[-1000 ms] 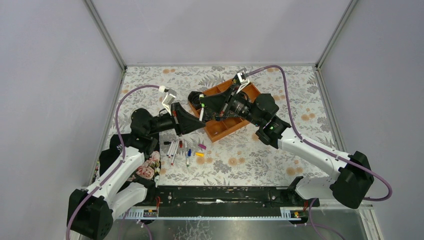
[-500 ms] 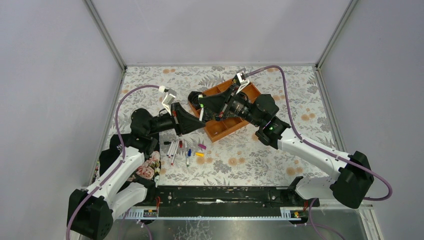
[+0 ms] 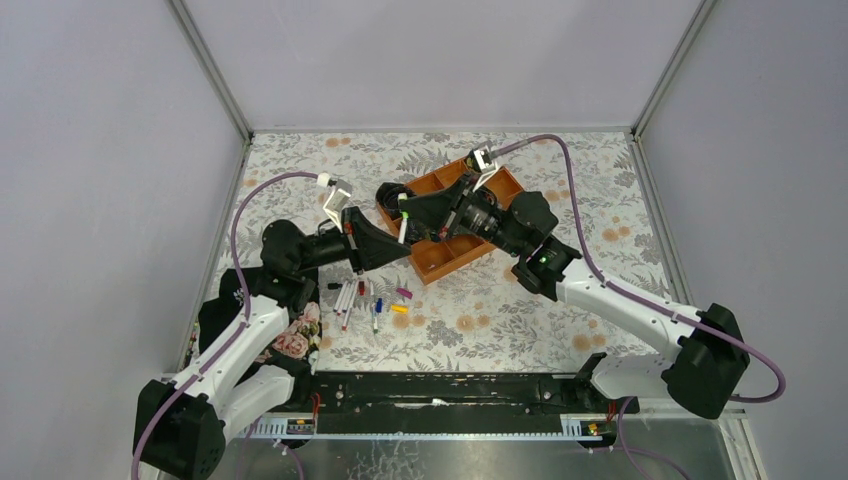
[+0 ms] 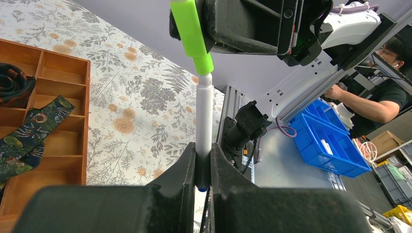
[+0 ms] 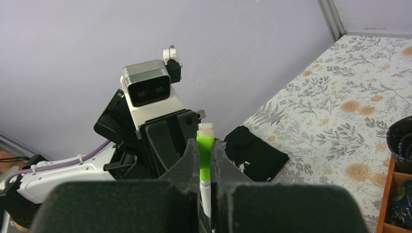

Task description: Insert the pens into the pen caps

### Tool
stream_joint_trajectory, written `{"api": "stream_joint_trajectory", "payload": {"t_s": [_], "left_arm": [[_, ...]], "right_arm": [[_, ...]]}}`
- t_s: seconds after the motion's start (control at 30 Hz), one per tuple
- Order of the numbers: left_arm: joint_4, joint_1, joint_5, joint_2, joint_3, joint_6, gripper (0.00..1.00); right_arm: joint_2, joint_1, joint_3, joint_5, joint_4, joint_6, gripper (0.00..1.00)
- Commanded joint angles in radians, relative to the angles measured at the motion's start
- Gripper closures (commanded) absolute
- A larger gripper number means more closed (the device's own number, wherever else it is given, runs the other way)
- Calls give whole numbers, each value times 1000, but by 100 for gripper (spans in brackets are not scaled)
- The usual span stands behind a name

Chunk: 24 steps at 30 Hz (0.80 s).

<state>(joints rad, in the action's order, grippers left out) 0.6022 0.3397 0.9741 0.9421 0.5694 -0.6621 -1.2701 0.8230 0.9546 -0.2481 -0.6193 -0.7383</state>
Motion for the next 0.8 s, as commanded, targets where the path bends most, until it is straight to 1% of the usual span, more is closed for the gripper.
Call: {"api": "stream_joint_trajectory", "payload": {"t_s": [0.0, 0.33, 0.57, 0.77], "left_arm": [[100, 4, -25, -16, -11, -26, 100], [217, 5, -108, -25, -26, -116, 100], [218, 4, -144, -26, -18, -127, 100], [209, 3, -168, -24, -5, -137, 100]], "right_arm": [[44, 16, -10, -1, -62, 2, 100], [57, 74, -86, 55, -85, -9, 100], [67, 119, -138, 96, -83, -35, 100], [74, 142, -168, 103, -68, -50, 100]]}}
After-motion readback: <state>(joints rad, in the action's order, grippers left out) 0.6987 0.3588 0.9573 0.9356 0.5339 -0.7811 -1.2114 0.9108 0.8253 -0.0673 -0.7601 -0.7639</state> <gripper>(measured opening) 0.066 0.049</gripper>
